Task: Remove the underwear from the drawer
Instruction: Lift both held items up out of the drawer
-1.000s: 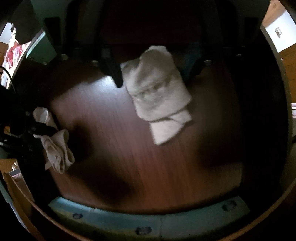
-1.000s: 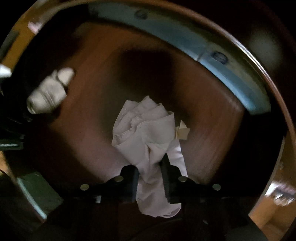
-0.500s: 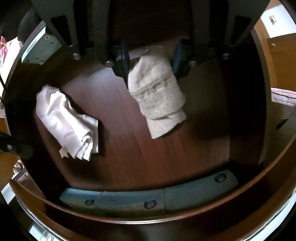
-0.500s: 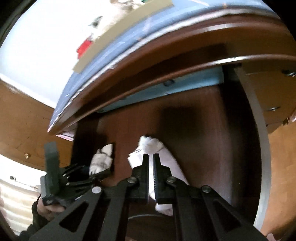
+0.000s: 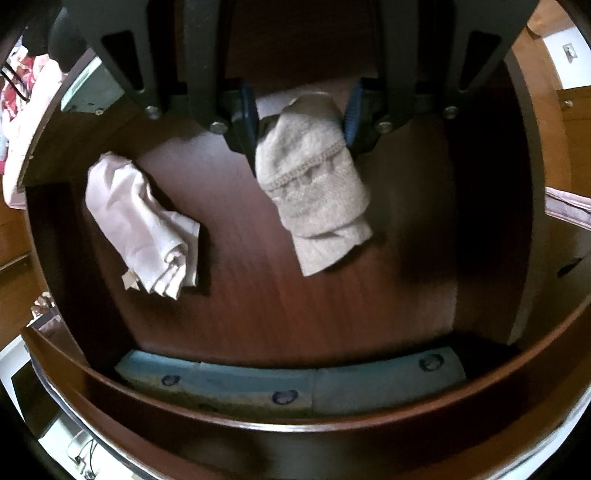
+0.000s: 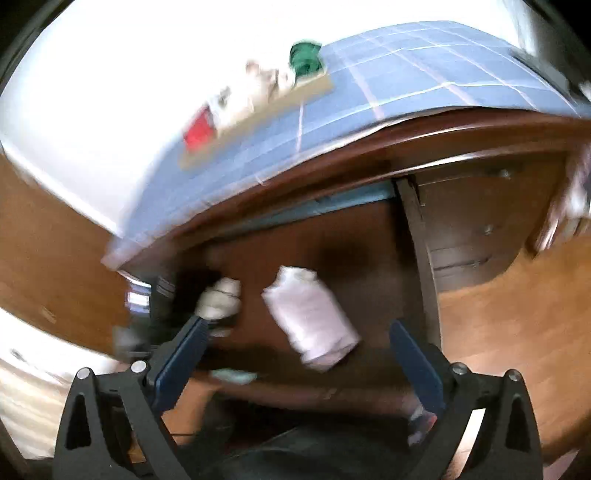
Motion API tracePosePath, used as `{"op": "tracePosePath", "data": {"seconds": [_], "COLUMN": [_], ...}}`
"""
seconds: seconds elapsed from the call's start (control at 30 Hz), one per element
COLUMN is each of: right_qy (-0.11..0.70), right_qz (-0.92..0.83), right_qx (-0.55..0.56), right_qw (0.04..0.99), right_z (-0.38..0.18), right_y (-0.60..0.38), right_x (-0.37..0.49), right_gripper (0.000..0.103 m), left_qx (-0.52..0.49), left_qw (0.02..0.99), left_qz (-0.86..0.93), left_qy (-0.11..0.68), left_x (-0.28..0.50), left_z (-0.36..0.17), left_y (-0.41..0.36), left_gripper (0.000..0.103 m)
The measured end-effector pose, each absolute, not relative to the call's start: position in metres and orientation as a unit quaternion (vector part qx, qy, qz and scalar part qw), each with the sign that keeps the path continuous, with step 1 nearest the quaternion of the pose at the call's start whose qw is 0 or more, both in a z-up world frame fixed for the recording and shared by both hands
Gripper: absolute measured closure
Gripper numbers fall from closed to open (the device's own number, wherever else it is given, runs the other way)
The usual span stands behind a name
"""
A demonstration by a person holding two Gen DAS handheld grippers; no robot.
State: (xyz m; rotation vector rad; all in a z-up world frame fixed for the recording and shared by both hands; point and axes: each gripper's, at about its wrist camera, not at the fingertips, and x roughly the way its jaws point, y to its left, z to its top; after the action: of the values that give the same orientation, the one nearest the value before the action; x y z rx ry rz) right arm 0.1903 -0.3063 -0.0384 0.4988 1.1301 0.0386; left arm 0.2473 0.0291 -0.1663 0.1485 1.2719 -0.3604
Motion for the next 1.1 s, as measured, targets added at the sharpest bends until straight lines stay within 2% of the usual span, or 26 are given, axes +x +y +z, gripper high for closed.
{"op": "tracePosePath", "data": {"seconds": [0.1,0.17,0.2,0.23,0.47,0.57,0.7,0.77,0.83,0.87,1.1], "right_qy": [0.586,0.621,0.636,0.645,0.710,0.740,0.742,0.740,0.736,0.736,0.706], "right_qz": [0.039,0.046,0.034,0.028,0.018,0.020,0.024,0.024,0.039,0.049,0.065], "right_qx": [0.188,0.143,0.104,0.081,0.012,0.016,0.002,0.008,0.010,0.017,0.091], "right_qw": [0.787,0.769,0.764,0.759,0.704,0.672,0.670,0.672,0.675,0.675,0.700], "right_z": [-0.092,-0.119,-0.129,-0.137,-0.177,-0.192,-0.196,-0.195,-0.189,-0.187,-0.178], "right_y": [-0.281,-0.265,-0.260,-0.254,-0.235,-0.233,-0.230,-0.231,-0.229,-0.228,-0.253], "right_x": [0.232,0.249,0.254,0.259,0.285,0.292,0.294,0.291,0.285,0.282,0.259], "right_gripper": [0.003,0.011,0.020,0.024,0.024,0.024,0.025,0.031,0.063,0.069,0.078], "left_qx": [0.061,0.055,0.053,0.054,0.073,0.075,0.077,0.078,0.080,0.081,0.083], "left_qw": [0.789,0.790,0.790,0.791,0.802,0.801,0.798,0.799,0.798,0.798,0.789], "left_qz": [-0.167,-0.169,-0.172,-0.175,-0.170,-0.167,-0.166,-0.164,-0.161,-0.160,-0.157], "left_qy": [0.588,0.587,0.586,0.584,0.568,0.570,0.574,0.574,0.575,0.576,0.588], "left_x": [0.246,0.248,0.247,0.246,0.237,0.236,0.237,0.237,0.241,0.241,0.244], "left_z": [-0.163,-0.166,-0.166,-0.165,-0.156,-0.153,-0.154,-0.154,-0.159,-0.159,-0.162], "left_y": [0.037,0.041,0.042,0.043,0.042,0.044,0.045,0.043,0.036,0.035,0.033], "left_gripper": [0.066,0.066,0.066,0.066,0.066,0.066,0.066,0.066,0.066,0.066,0.066]}}
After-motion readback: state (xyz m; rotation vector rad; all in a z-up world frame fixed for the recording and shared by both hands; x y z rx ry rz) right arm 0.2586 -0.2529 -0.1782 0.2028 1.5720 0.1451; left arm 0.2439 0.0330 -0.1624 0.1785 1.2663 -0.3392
